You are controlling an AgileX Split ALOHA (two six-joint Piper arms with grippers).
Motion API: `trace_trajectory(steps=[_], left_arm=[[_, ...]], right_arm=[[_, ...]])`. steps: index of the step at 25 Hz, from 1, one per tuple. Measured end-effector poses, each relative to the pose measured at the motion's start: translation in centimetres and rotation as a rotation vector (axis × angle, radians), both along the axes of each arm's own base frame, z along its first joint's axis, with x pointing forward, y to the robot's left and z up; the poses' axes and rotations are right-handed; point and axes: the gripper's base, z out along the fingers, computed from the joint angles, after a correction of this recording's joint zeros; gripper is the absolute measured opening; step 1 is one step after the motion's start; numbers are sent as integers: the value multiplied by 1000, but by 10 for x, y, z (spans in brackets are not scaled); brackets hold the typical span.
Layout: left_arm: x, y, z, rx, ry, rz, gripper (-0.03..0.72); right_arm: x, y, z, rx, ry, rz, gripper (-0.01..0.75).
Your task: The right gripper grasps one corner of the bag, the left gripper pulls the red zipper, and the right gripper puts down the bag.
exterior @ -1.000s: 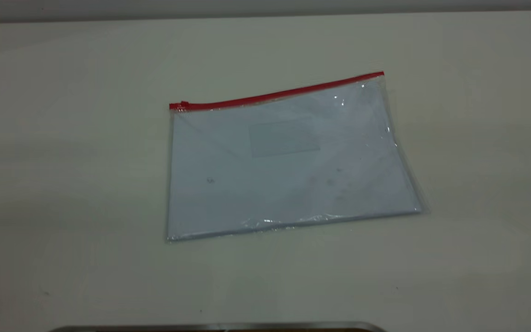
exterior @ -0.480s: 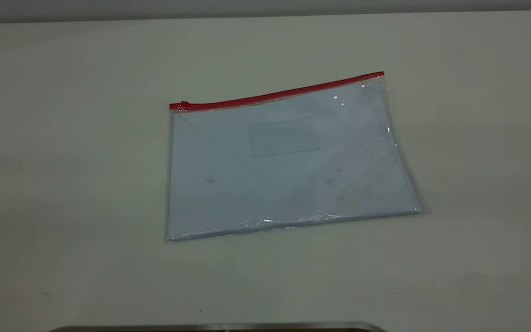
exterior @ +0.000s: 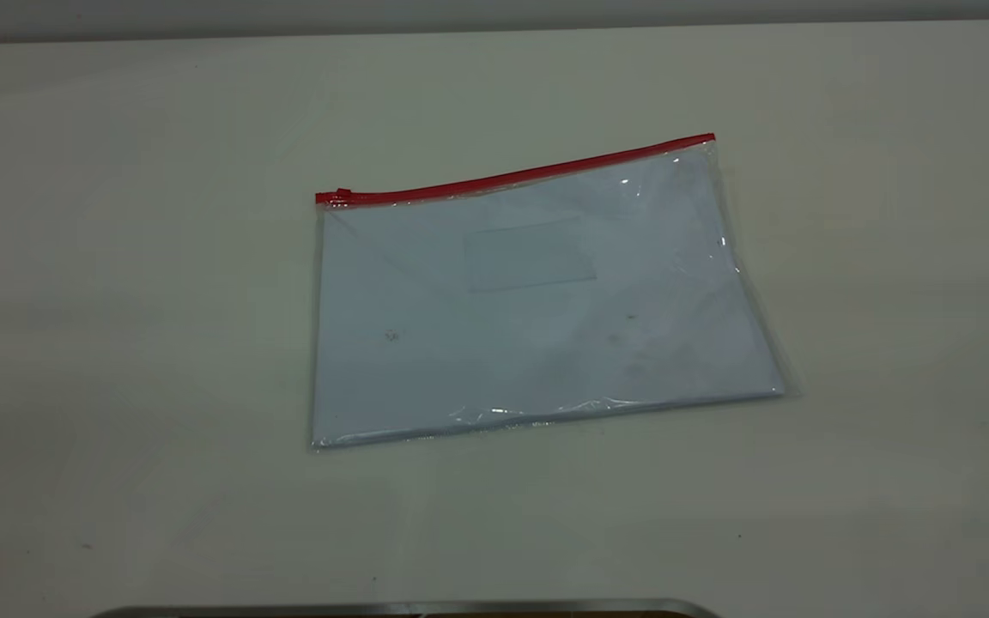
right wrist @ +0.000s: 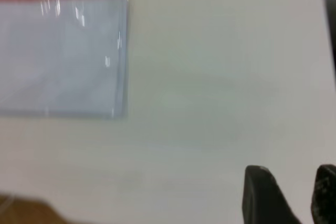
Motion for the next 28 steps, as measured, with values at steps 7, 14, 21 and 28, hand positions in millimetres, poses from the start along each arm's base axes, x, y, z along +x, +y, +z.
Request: trace_trajectory(steps=[7,14,21,28], left_arm=[[-17,0,-1,3,-121,7,424],[-18,-1,-1,-1,-122,5,424],[-18,-1,-1,-1,-122,4,424],[-18,-1,-1,-2,-121,5,424]], right_arm=[[-8,0,-1,0,-40,-1,239],[-8,0,-1,0,-40,-1,239],[-8,0,-1,0,-40,-1,239],[-8,0,-1,0,-40,-1,239]])
